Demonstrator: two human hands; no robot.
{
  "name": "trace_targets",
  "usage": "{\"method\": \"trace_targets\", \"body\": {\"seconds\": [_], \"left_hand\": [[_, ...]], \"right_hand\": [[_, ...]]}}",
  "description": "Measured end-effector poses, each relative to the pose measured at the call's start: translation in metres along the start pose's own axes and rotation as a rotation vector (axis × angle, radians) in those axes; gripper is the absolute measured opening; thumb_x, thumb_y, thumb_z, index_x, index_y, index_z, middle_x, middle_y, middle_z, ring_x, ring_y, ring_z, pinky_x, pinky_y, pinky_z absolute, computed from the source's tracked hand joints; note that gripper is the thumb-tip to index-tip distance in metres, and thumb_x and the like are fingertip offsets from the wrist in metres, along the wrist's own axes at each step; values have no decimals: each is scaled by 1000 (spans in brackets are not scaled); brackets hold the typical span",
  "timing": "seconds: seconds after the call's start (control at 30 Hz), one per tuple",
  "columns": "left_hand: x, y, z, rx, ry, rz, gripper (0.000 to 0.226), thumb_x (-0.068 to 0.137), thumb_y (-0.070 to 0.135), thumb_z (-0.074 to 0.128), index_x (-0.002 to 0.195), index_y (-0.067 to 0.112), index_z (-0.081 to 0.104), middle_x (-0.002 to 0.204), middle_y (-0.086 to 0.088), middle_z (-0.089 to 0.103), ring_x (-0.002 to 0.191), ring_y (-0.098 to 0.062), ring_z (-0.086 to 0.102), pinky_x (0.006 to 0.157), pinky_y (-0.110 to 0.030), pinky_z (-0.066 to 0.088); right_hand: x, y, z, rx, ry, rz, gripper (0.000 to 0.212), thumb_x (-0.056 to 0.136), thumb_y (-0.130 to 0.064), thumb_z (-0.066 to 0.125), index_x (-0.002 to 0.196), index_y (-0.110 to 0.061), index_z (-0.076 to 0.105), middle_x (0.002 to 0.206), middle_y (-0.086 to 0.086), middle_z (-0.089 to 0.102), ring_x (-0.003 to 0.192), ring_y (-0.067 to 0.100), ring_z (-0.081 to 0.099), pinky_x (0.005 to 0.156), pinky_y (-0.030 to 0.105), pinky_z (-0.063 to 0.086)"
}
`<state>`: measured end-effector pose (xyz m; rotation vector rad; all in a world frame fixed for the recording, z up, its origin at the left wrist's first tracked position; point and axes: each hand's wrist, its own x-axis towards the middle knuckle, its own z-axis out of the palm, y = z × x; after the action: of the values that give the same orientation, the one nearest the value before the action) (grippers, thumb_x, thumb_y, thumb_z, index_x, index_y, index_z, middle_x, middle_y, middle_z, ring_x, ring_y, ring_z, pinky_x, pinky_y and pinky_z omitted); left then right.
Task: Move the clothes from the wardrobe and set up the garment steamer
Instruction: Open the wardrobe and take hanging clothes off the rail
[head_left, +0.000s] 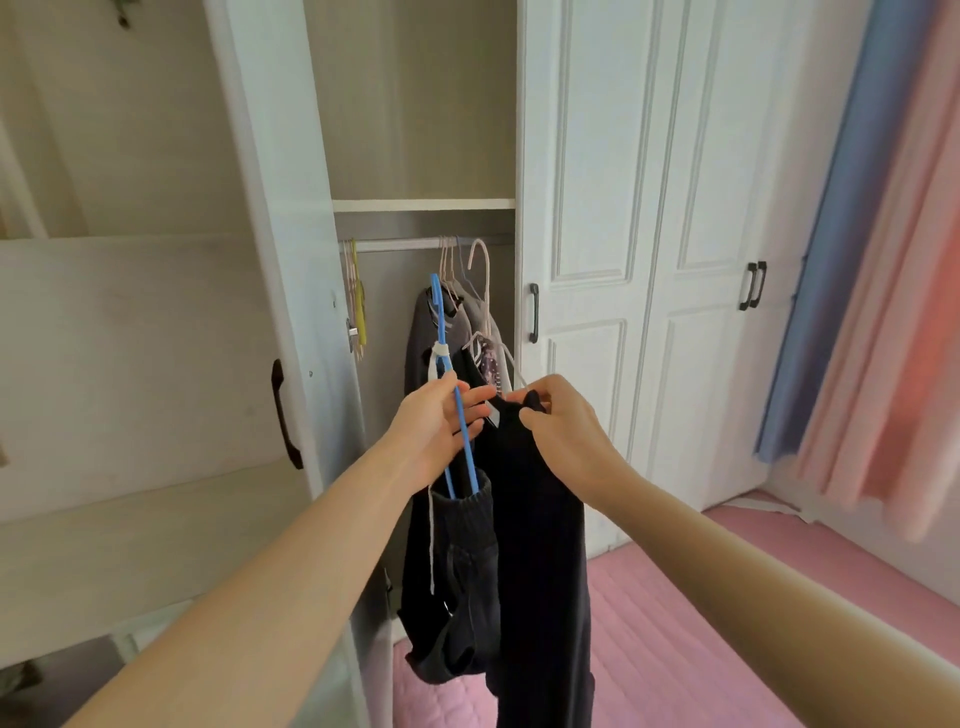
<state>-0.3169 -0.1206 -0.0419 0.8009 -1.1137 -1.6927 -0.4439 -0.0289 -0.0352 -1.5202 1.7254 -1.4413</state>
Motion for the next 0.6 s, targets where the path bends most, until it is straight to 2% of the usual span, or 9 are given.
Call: {"method": "trace_targets", "body": {"seconds": [0.07, 0.13, 0.27, 0.4, 0.5, 0.6], "left_hand": [[-17, -1, -1, 15, -20, -11, 24, 102, 29, 39, 97, 12, 55, 93, -7, 75, 89, -20, 69, 73, -31, 51], [-33, -1, -3, 3, -71, -35, 23, 102, 26, 40, 107, 13, 58, 102, -10, 73, 89, -22, 71, 72, -32, 55], [-65, 2, -5, -143, -206, -84, 26, 102, 20, 42, 123, 12, 53, 108, -14, 71, 94, -26, 71, 73, -38, 59], [-98, 3, -4, -225, -287, -93, 15, 103, 16, 38, 112, 10, 48, 115, -17, 68, 102, -31, 68, 82, -49, 56], [-128, 6, -2, -279, -326, -62, 13, 103, 14, 38, 98, 12, 49, 116, -20, 67, 101, -34, 67, 83, -54, 55], [-159, 9, 0, -324, -345, -34, 15, 103, 14, 36, 93, 13, 46, 116, -21, 66, 101, -36, 67, 82, -57, 54]], "right_hand": [[-16, -5, -6, -22, 8, -5, 19, 94, -8, 46, 111, -14, 53, 109, 4, 60, 93, 23, 61, 73, 33, 52], [-31, -9, -10, -47, 13, -13, 18, 94, -9, 47, 110, -15, 54, 108, 4, 60, 96, 23, 61, 72, 28, 51], [-63, -16, -11, -83, 15, 4, 17, 95, -9, 47, 110, -14, 52, 110, 3, 61, 99, 24, 61, 81, 33, 52], [-97, -25, -8, -83, 37, -12, 14, 95, -8, 46, 107, -14, 52, 104, -3, 60, 88, 14, 58, 63, 18, 44], [-124, -33, -5, -55, 51, -15, 14, 94, -8, 46, 104, -14, 53, 98, -1, 59, 78, 11, 54, 60, 18, 42], [-152, -43, -4, -44, 72, -20, 14, 94, -8, 46, 105, -14, 53, 98, -2, 59, 77, 10, 55, 60, 19, 43]]}}
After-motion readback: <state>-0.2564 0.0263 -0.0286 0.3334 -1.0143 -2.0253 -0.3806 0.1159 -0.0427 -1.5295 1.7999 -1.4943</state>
